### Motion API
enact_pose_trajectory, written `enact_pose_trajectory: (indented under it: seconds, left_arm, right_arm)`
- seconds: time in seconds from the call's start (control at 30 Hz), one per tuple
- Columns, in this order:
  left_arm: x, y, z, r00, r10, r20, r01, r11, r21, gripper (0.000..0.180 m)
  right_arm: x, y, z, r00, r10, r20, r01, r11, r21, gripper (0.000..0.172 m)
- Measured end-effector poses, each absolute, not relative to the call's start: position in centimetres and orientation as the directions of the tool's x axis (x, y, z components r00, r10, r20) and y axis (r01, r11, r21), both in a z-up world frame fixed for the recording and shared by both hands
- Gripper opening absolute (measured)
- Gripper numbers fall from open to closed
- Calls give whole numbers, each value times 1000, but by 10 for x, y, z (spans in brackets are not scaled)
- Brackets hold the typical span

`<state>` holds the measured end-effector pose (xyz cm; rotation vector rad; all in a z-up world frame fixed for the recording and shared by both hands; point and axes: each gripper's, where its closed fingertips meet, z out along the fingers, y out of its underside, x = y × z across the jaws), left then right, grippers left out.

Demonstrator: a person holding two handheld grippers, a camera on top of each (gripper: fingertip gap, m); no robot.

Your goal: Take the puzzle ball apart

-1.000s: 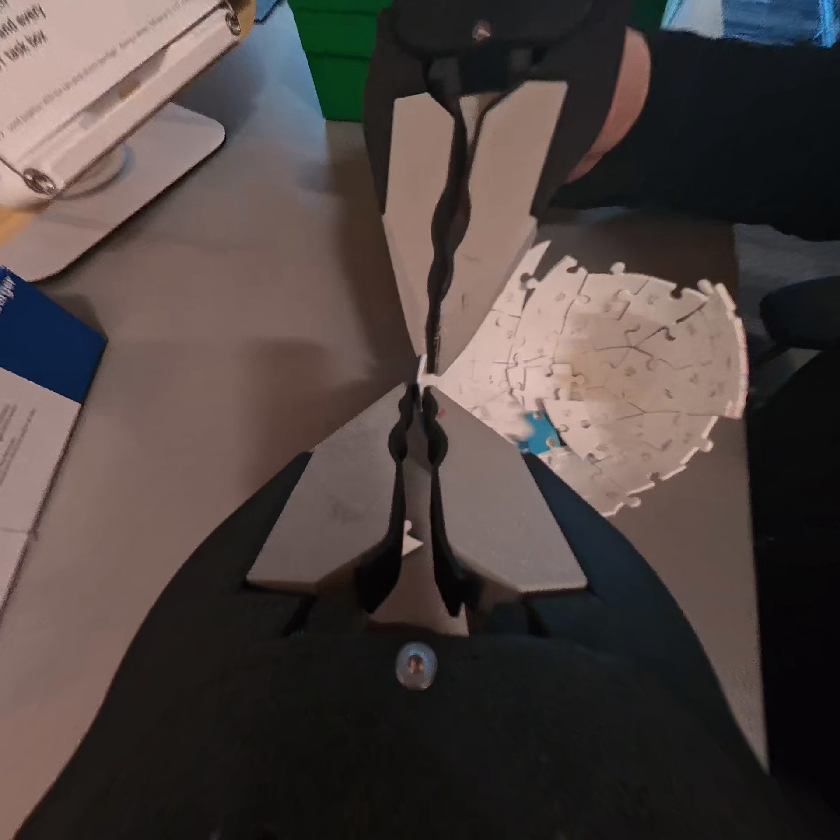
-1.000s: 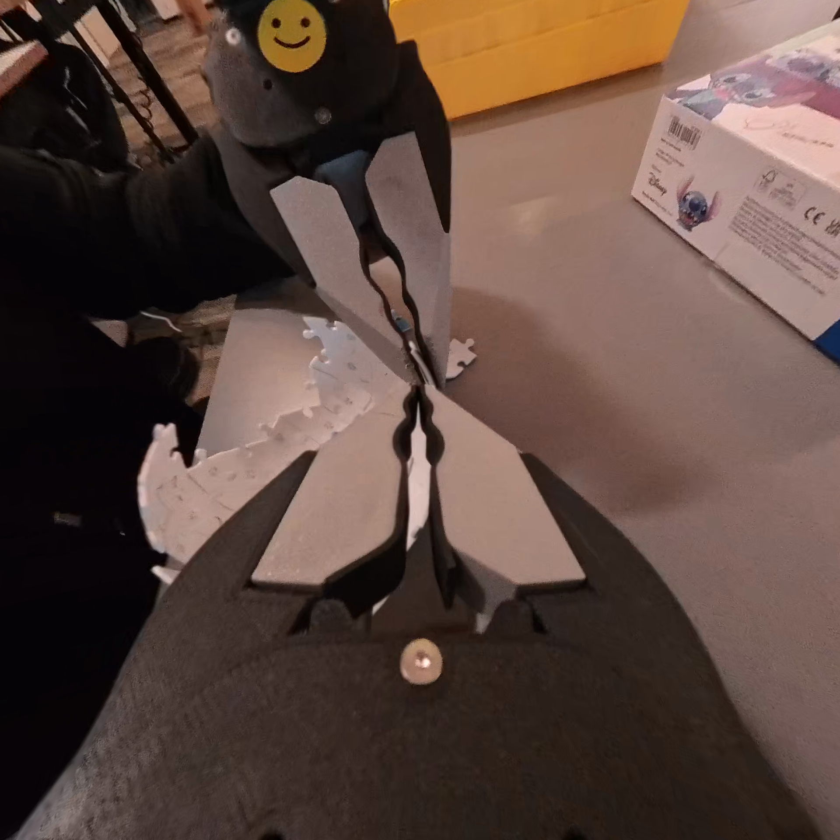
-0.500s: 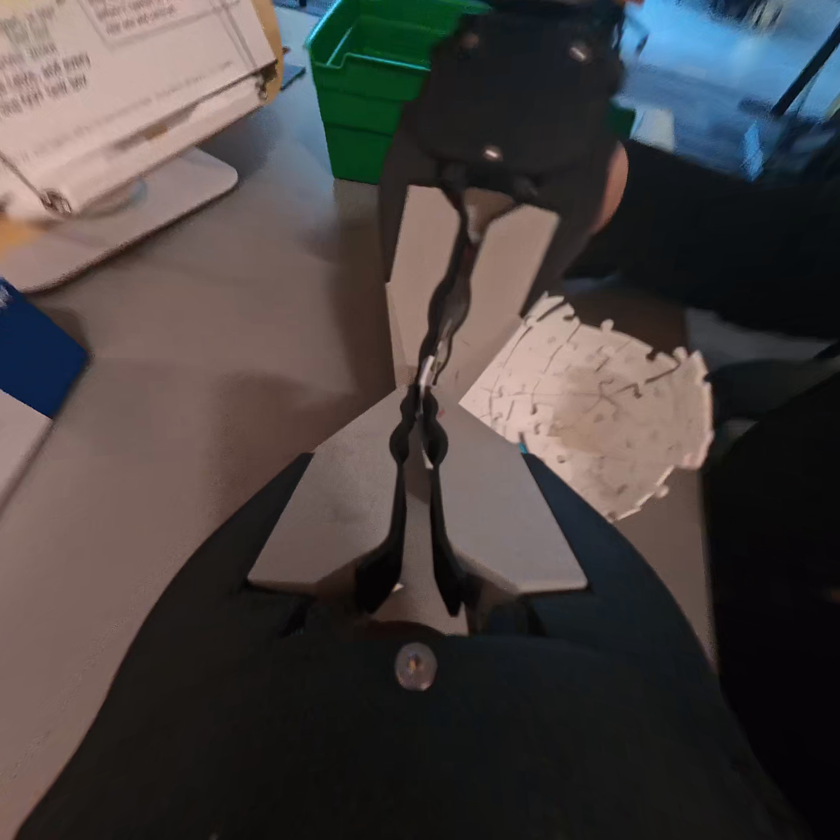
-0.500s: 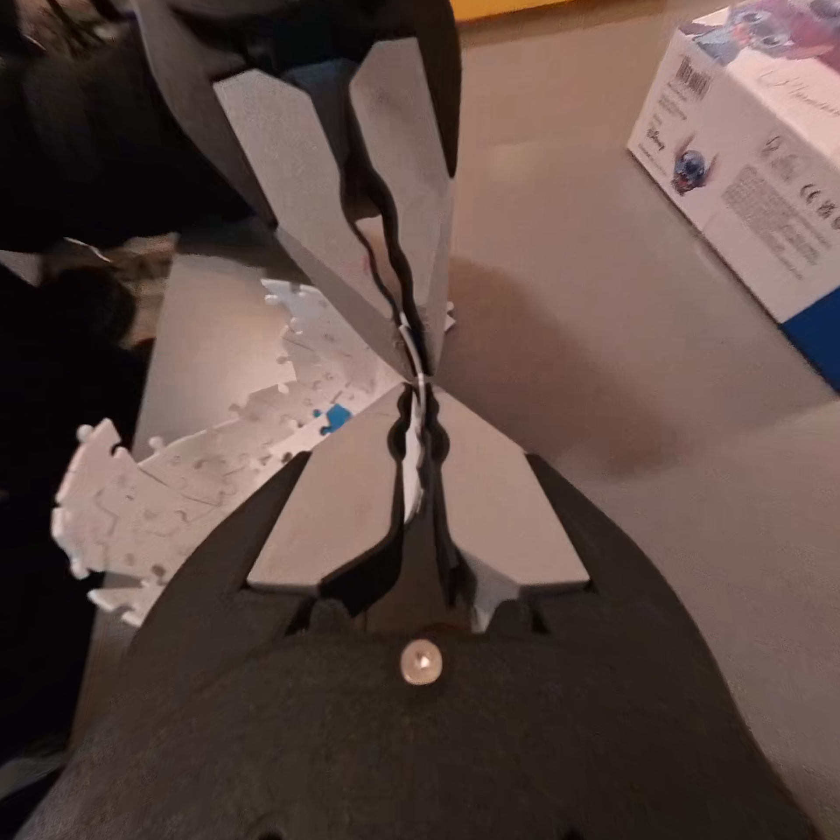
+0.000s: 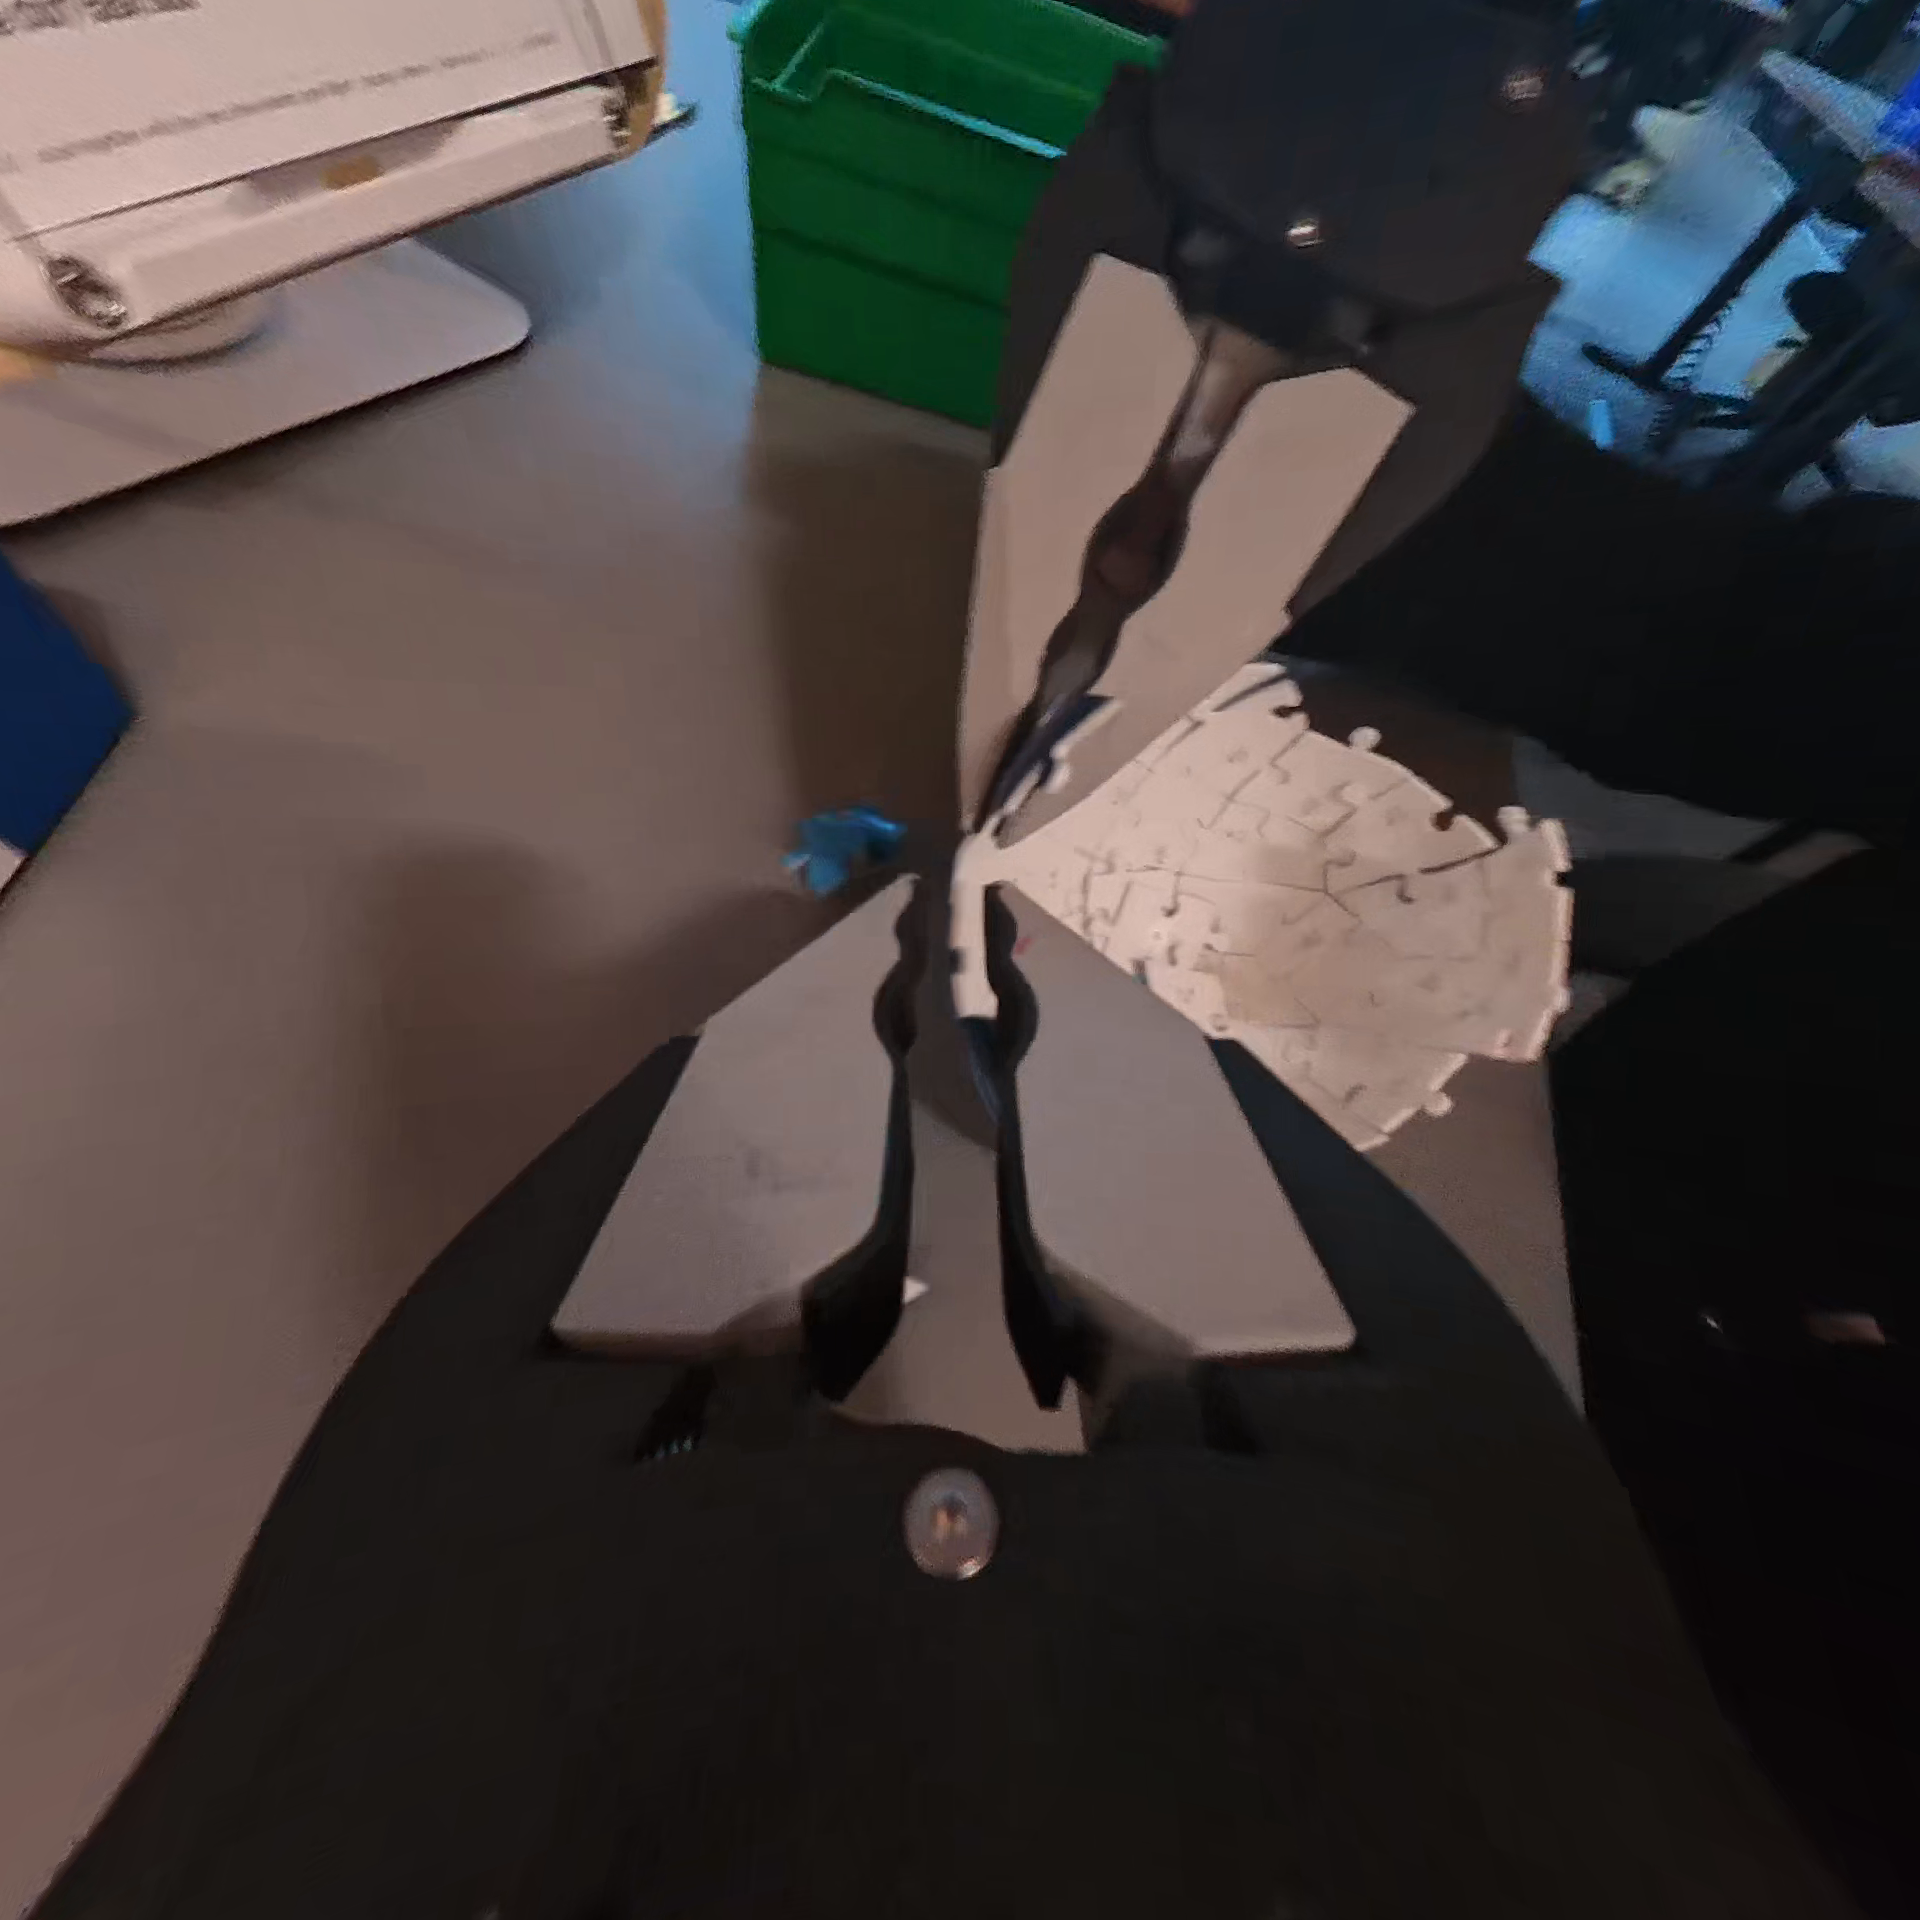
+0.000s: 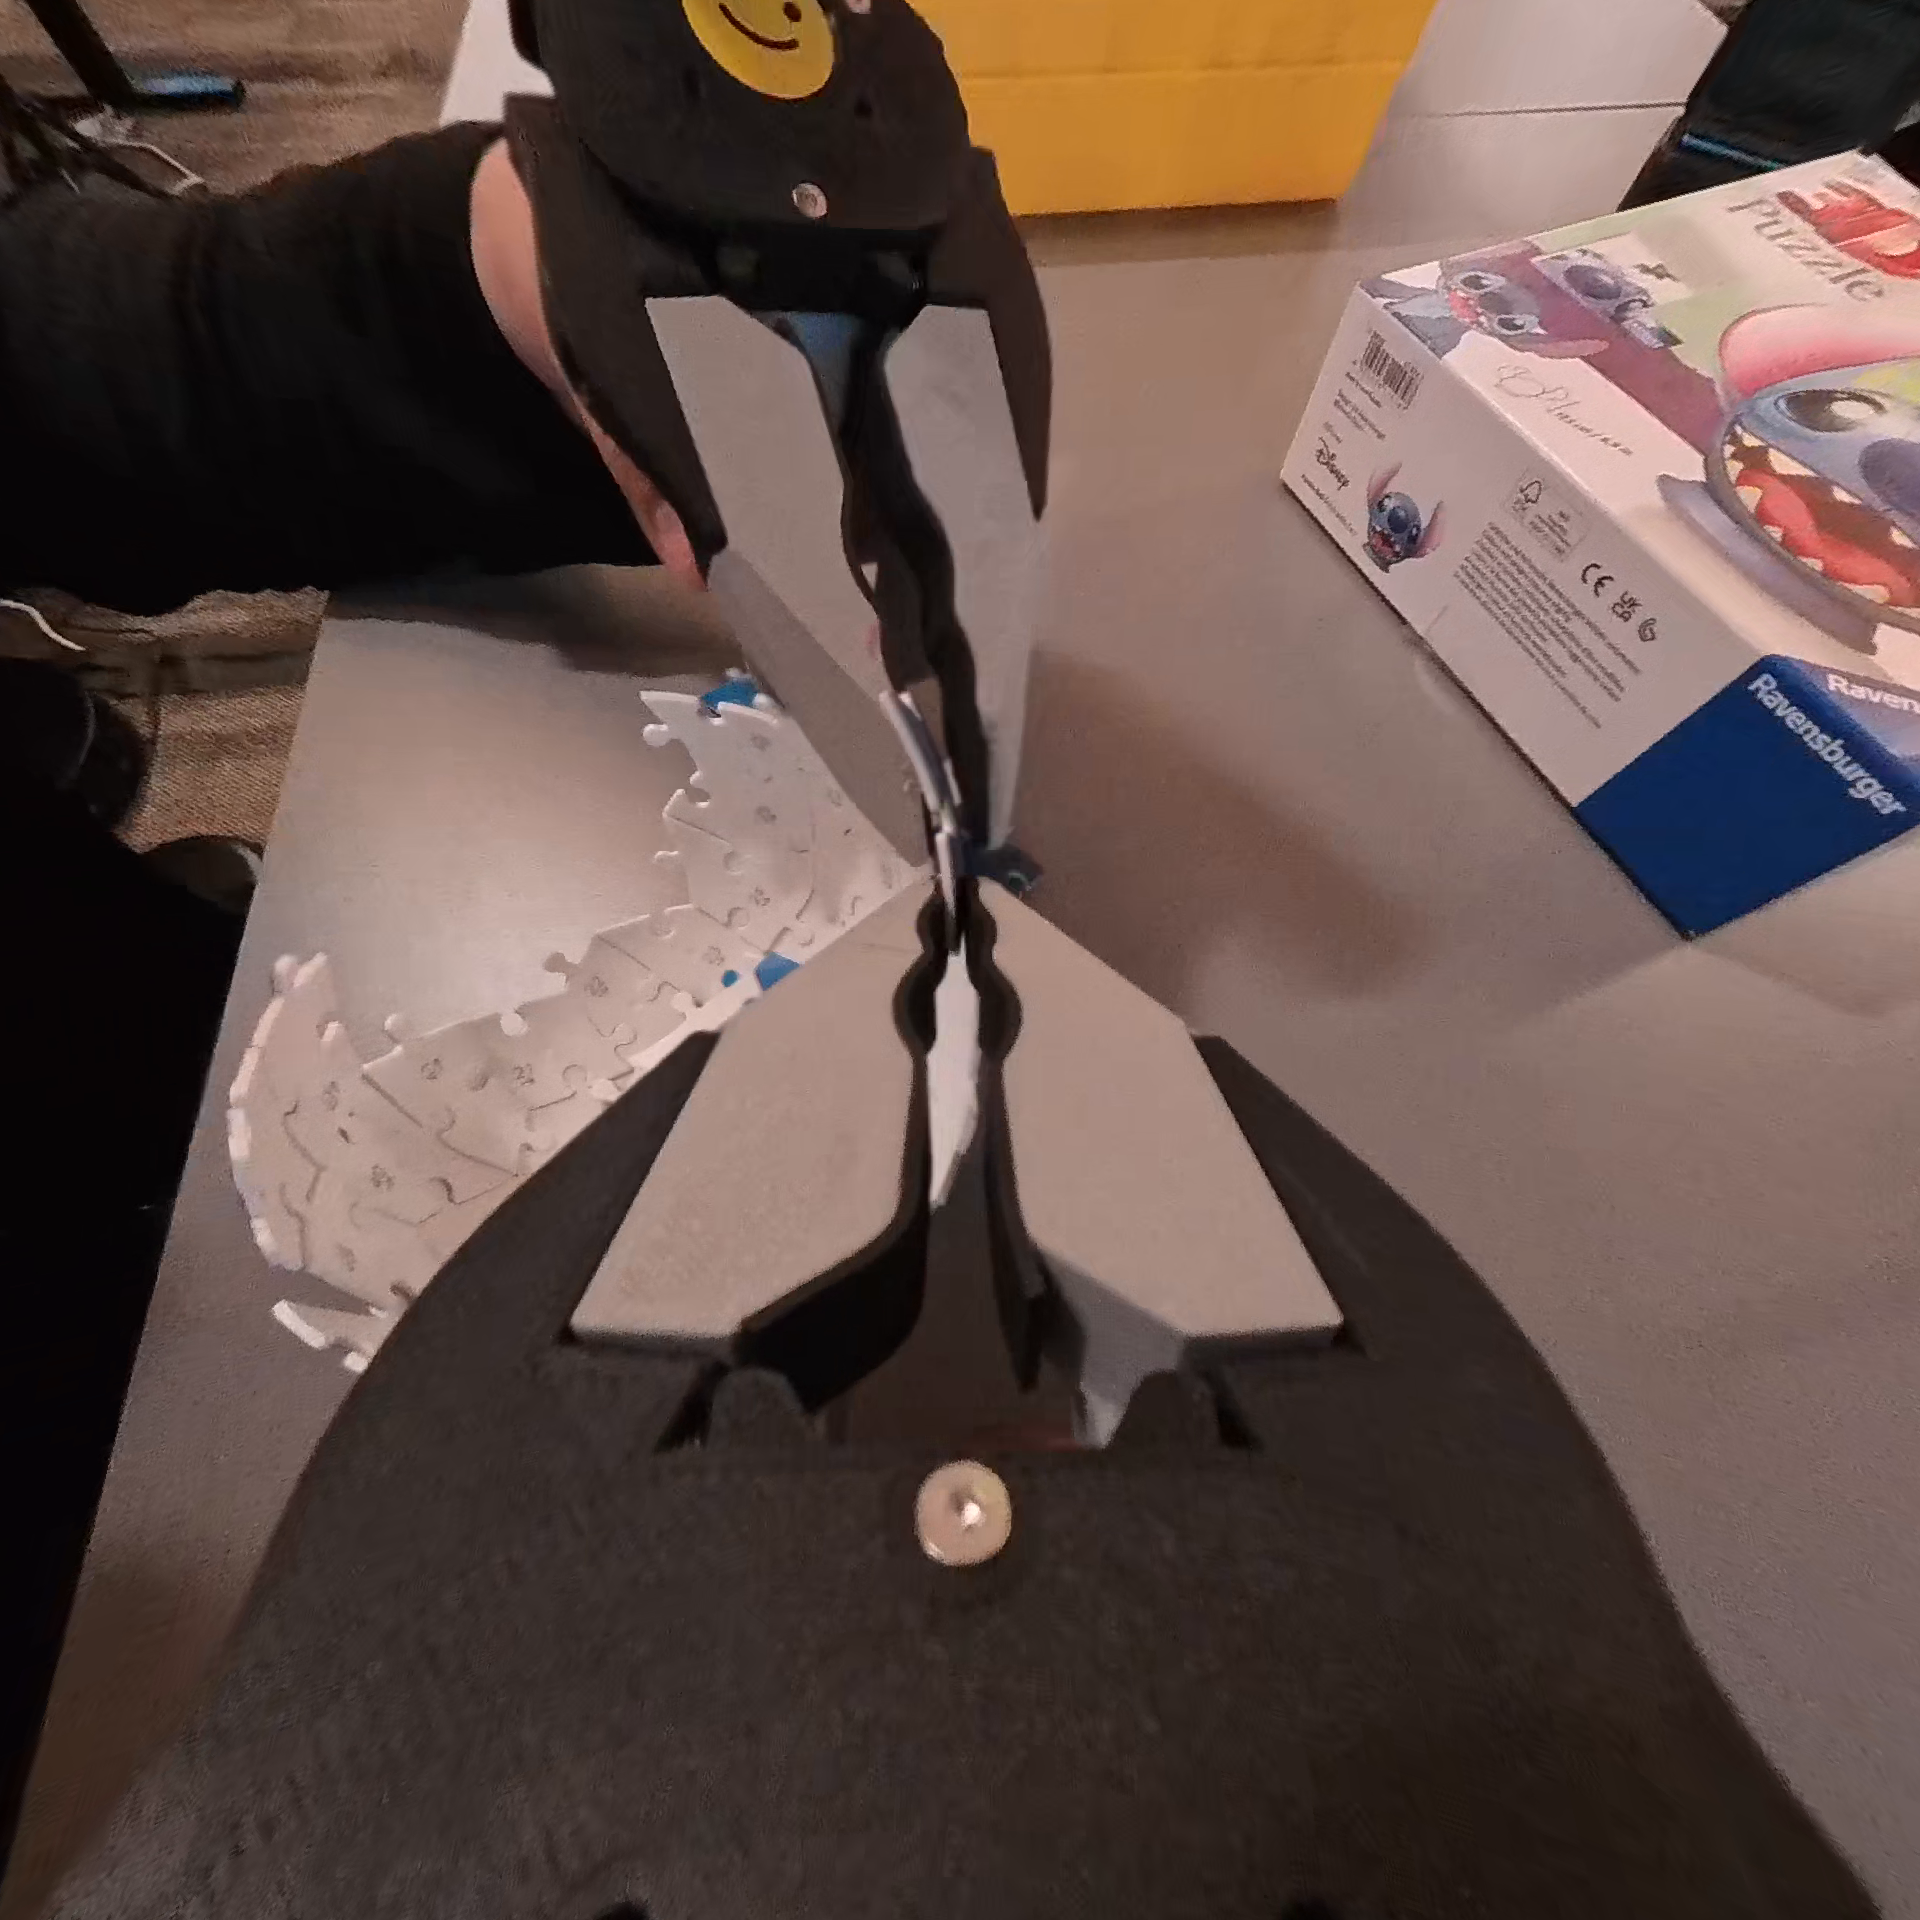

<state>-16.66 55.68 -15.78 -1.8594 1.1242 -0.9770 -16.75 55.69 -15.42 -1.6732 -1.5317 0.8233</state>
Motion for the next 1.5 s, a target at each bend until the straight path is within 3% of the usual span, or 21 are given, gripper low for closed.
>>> enact_pose_trajectory:
  seconds: [0.1, 0.17, 0.2, 0.27, 0.33, 0.43, 0.5, 0.6, 0.7, 0.77, 0.87, 0.93, 1.0, 1.13, 1.23, 1.3, 1.33, 1.4, 1.5]
  left_arm:
    - [-160, 553, -153, 297, -934, 199, -345, -299, -890, 0]
    - [-161, 554, -148, 306, -944, 122, -360, -233, -903, 8]
    - [-162, 554, -143, 313, -945, 95, -346, -206, -915, 18]
    - [-166, 556, -133, 331, -938, 98, -301, -204, -932, 11]
    - [-184, 573, -149, 431, -900, 64, -379, -245, -892, 12]
    - [-213, 581, -186, 493, -870, 22, -529, -320, -786, 24]
    - [-214, 572, -187, 453, -888, 82, -506, -331, -797, 26]
    - [-213, 561, -176, 378, -903, 206, -443, -371, -816, 28]
    - [-212, 546, -154, 287, -920, 267, -363, -362, -858, 30]
    - [-209, 538, -143, 259, -926, 274, -333, -352, -875, 33]
    - [-199, 524, -141, 256, -934, 250, -367, -333, -868, 43]
    - [-190, 516, -141, 256, -939, 228, -386, -316, -867, 44]
    - [-185, 516, -147, 284, -935, 212, -413, -319, -853, 38]
    - [-183, 532, -161, 336, -925, 177, -436, -319, -841, 8]
    - [-179, 532, -160, 282, -943, 178, -419, -288, -861, 4]
    - [-171, 525, -143, 183, -938, 295, -316, -340, -886, 4]
    - [-170, 526, -137, 156, -936, 317, -279, -349, -895, 3]
    - [-173, 529, -138, 158, -941, 300, -273, -333, -902, 3]
    - [-174, 531, -146, 218, -945, 242, -319, -304, -898, 6]
  right_arm:
    - [-168, 554, -158, 81, 997, -21, 548, -62, -834, 0]
    - [-168, 548, -156, 59, 996, -70, 533, -90, -841, 0]
    - [-165, 554, -152, 86, 995, -53, 522, -90, -848, 0]
    - [-155, 570, -133, 175, 984, 29, 475, -58, -878, 0]
    - [-125, 596, -107, 331, 938, 108, 451, -56, -891, 0]
    - [-18, 649, -91, 629, 700, 338, 580, -133, -804, 0]
    - [75, 673, -98, 745, 459, 483, 646, -318, -694, 0]
    - [130, 676, -119, 814, 375, 443, 580, -490, -651, 0]
    - [127, 674, -116, 846, 363, 389, 530, -502, -683, 27]
    - [73, 663, -111, 806, 534, 255, 509, -406, -759, 30]
    - [-51, 609, -105, 471, 882, 22, 454, -221, -863, 28]
    - [-101, 578, -122, 288, 957, -42, 499, -187, -846, 27]
    - [-134, 559, -142, 180, 981, -66, 548, -156, -822, 34]
    - [-163, 551, -180, 108, 994, -19, 665, -86, -741, 31]
    - [-175, 540, -183, -13, 1000, 26, 686, 28, -727, 19]
    - [-185, 532, -177, -84, 996, 31, 657, 79, -750, 22]
    - [-189, 530, -174, -99, 995, 19, 644, 79, -761, 21]
    - [-191, 536, -175, -67, 998, 13, 640, 53, -767, 4]
    - [-190, 536, -180, -52, 997, -57, 632, -11, -775, 3]
